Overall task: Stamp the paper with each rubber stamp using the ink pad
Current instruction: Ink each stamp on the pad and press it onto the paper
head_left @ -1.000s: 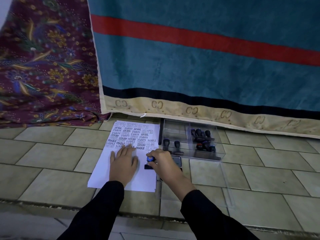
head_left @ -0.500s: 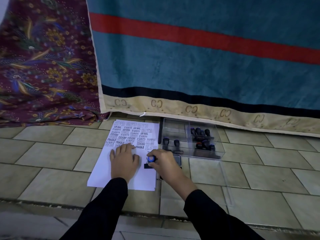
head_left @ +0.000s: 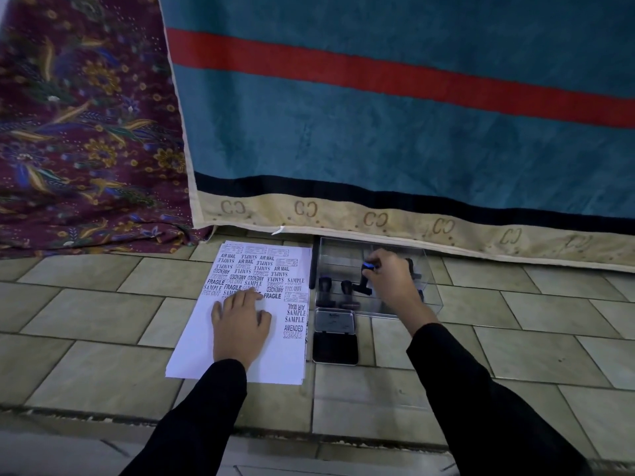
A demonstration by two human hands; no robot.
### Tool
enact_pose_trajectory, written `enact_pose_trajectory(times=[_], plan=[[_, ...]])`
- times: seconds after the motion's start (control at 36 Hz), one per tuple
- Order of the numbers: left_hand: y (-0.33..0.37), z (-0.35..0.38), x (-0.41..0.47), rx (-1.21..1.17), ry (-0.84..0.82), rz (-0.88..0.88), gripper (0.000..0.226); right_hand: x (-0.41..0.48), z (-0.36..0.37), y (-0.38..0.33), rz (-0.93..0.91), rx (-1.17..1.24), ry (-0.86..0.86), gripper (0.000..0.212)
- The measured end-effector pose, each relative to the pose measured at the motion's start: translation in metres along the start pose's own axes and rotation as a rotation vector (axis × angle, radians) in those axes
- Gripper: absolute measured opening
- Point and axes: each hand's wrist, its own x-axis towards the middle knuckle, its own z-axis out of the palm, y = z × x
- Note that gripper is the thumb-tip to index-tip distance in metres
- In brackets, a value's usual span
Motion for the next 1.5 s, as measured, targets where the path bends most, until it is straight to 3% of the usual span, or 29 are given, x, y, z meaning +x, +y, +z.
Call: enact_pose_trajectory(times=[0.17,0.25,0.69,0.86,0.94,1.08,1.28,1.5], plan=[[0.000,0.001,0.001,0.000,0.003,0.003,0.038,0.005,0.009,-0.002,-0.008,-0.170,-0.152,0.027],[0.000,0.001,0.000,0.015,0.019,0.011,0.040,0.007,0.011,-0.005,-0.018,-0.276,-0.204,0.018],[-0.002,0.001,0.001,0.025,0.006,0.011,0.037,0.006,0.018,-0.016,-0.118,-0.554,-0.253,0.028],[-0.001,0.000,0.001,0.019,0.004,0.008,0.038,0.013,0.015,-0.015,-0.106,-0.565,-0.256,0.024],[0.000,0.000,0.000,0.007,0.005,0.013,0.037,0.029,0.008,-0.005,-0.060,-0.443,-0.240,0.023],[0.000,0.001,0.001,0.045,0.024,0.009,0.044,0.053,-0.018,0.020,0.040,-0.276,-0.031,0.024],[0.001,0.000,0.001,0.051,0.016,0.009,0.047,0.072,-0.019,0.040,0.051,-0.480,-0.159,0.036],[0.002,-0.002,0.001,0.026,-0.011,0.002,0.051,0.075,-0.013,0.042,0.040,-0.541,-0.221,0.027]])
